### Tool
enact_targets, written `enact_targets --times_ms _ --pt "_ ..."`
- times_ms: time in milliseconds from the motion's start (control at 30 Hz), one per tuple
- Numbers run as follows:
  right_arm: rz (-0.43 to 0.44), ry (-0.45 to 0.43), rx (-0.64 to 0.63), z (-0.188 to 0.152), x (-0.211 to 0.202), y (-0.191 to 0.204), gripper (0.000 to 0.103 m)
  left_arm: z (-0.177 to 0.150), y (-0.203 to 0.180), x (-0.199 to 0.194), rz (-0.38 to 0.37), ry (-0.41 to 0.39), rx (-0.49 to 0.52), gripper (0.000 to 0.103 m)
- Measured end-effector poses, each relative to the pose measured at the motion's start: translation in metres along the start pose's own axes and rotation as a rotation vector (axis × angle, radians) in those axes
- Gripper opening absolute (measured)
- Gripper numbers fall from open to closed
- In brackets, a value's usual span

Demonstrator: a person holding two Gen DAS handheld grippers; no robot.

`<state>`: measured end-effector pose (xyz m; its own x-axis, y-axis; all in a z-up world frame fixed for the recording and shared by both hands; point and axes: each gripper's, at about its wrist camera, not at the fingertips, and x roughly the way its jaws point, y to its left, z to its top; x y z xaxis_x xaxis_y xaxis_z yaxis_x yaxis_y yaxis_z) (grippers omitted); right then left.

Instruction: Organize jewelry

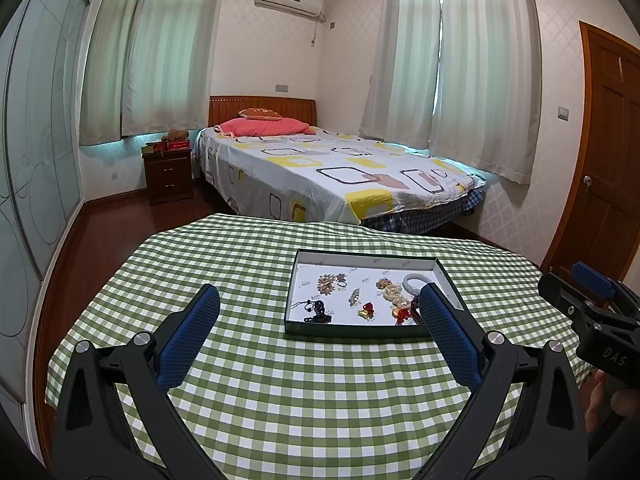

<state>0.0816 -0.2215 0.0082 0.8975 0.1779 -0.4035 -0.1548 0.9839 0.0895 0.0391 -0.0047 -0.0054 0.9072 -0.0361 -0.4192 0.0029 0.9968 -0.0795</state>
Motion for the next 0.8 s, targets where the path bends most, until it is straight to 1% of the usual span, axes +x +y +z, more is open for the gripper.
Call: enact_targets --times_ms 400,467,567,667,800 --pt "-0.001 0.001 0.000 0.0003 -0.0002 0.0000 0.084 0.0011 0.0003 0.0015 0.015 0.004 0.000 0.097" --pt "0.000 0.003 -0.001 -0.0014 0.0004 0.0007 0.084 0.0006 -0.0022 0.0019 0.020 0.002 0.011 0.099" --pt "0.001 0.006 -0.001 -0.0033 0.0008 0.0014 0.084 -0.0001 -0.0035 0.0018 0.007 0.001 0.016 0.099" --pt "0.002 0.011 0.000 -0.0049 0.0012 0.0011 0.084 -0.0017 -0.0022 0.0035 -0.009 0.007 -0.005 0.099" --pt "0.001 0.015 0.001 -0.0058 0.0009 0.0003 0.084 -0.0035 -0.0011 0.0026 -0.004 -0.004 -0.011 0.099"
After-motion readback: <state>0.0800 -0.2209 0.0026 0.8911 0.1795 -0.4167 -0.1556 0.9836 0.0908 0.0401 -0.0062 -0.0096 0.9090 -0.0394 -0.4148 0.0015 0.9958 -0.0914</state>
